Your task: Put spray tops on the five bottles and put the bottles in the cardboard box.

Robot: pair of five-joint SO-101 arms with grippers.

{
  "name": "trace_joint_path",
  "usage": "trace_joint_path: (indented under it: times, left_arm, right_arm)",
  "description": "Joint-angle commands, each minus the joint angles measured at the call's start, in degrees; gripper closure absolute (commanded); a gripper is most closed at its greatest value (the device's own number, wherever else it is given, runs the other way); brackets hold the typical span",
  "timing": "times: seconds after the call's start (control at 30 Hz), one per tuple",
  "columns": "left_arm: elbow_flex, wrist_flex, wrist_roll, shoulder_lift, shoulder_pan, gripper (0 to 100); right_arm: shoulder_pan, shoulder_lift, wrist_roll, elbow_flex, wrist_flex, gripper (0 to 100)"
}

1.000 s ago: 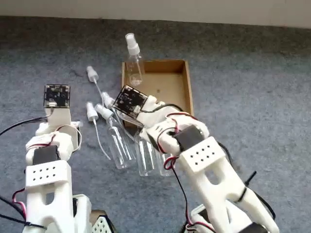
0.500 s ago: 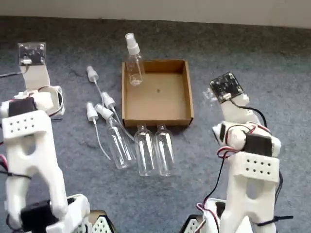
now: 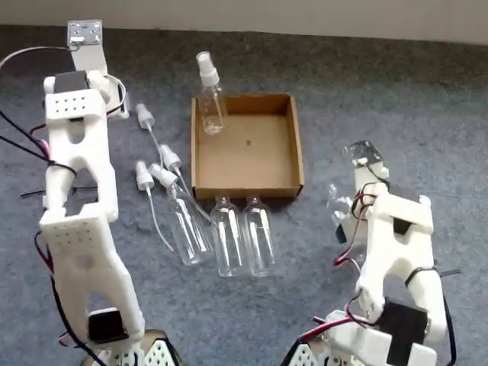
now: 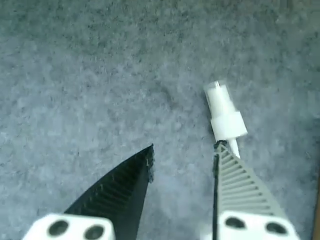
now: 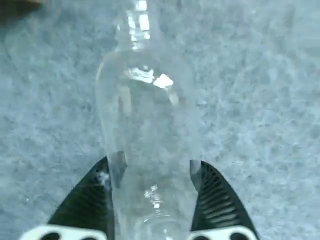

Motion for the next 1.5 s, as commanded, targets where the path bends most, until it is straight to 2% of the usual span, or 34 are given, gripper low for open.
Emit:
trace_joint_path:
  times: [0.0,0.13,0.3,0.57,0.97,1.1,1.27,1.47]
  left_arm:
    - [-25.10,2.37,1.32,13.23,1.36,80]
    - [-40.66,3.52,1.32,23.87,2.51,80]
    - [-50.42,3.52,4.84,32.13,4.79,80]
    - [-47.60,4.31,9.76,35.65,6.20,80]
    - [-44.35,4.31,10.11,36.00,5.32,86]
    - [-44.35,4.48,10.20,36.00,5.14,86]
    - [-45.41,8.70,10.20,35.21,4.97,86]
    - [-53.49,17.32,9.93,29.49,5.32,86]
  right_arm:
    - [0.57,2.95,-3.25,-1.27,-3.47,93.8]
    - [0.31,4.53,-3.60,-0.84,-5.58,85.5]
    - [0.22,4.53,-3.78,-0.92,-5.67,84.6]
    - [0.40,4.53,-3.60,-0.84,-5.67,84.6]
    - [3.12,4.53,-3.25,-0.57,-5.41,84.6]
    - [4.35,4.62,0.88,-0.57,-5.32,84.6]
    - [6.64,4.53,1.32,-0.75,-5.32,84.3]
    - [6.90,4.53,1.05,-0.84,-4.35,84.2]
